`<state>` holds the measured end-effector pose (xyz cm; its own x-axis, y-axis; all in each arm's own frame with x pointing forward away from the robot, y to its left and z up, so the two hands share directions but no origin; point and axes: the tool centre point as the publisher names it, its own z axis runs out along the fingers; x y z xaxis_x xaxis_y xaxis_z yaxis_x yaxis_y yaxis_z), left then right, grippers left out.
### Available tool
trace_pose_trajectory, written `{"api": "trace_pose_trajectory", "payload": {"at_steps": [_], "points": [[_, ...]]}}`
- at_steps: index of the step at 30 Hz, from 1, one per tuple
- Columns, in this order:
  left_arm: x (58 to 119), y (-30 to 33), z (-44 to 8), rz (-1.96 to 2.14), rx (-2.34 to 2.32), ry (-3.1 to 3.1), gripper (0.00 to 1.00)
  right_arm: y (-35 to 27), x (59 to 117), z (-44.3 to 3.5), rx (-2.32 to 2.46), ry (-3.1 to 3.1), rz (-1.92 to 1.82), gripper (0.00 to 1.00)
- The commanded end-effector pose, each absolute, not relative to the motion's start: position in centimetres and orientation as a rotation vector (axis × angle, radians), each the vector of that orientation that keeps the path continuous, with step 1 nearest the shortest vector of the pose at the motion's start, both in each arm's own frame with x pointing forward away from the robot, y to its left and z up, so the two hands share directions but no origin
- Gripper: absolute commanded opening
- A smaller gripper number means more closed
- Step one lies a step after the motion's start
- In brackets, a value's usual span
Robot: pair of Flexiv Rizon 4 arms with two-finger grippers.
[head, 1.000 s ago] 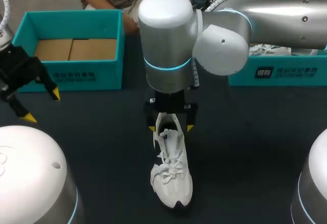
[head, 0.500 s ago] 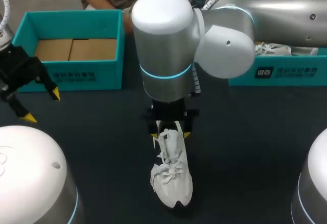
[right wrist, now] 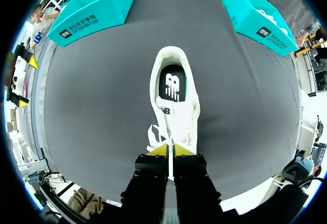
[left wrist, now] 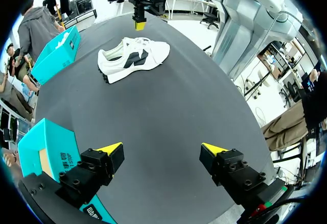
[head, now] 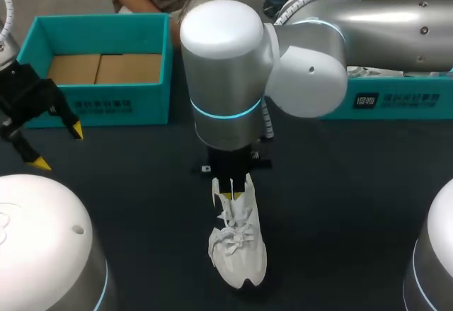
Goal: Take the shoe out of the shoebox, open the shoe tongue, remove and reinsert the insole, then place the shoe into the shoebox
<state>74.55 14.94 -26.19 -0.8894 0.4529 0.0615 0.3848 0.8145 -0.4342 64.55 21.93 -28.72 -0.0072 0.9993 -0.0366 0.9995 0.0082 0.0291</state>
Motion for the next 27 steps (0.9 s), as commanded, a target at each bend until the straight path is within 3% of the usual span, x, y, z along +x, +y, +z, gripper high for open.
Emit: {"api": "trace_pose_trajectory", "payload": {"at_steps": [1, 15, 27], "points": [[74.5, 15.0, -26.2, 0.624, -0.66, -2.838, 1.0, 22.6, 64.6, -30.2, 2.193, 2.186, -0.014, 0.0], [74.5, 15.0, -26.2, 0.624, -0.66, -2.838, 1.0, 21.4, 65.9, -34.1, 2.241, 2.101, -0.007, 0.0], [74.5, 15.0, -26.2, 0.624, -0.66, -2.838, 1.0, 22.2, 66.4, -32.8, 2.136, 2.184, 0.131, 0.0]]}}
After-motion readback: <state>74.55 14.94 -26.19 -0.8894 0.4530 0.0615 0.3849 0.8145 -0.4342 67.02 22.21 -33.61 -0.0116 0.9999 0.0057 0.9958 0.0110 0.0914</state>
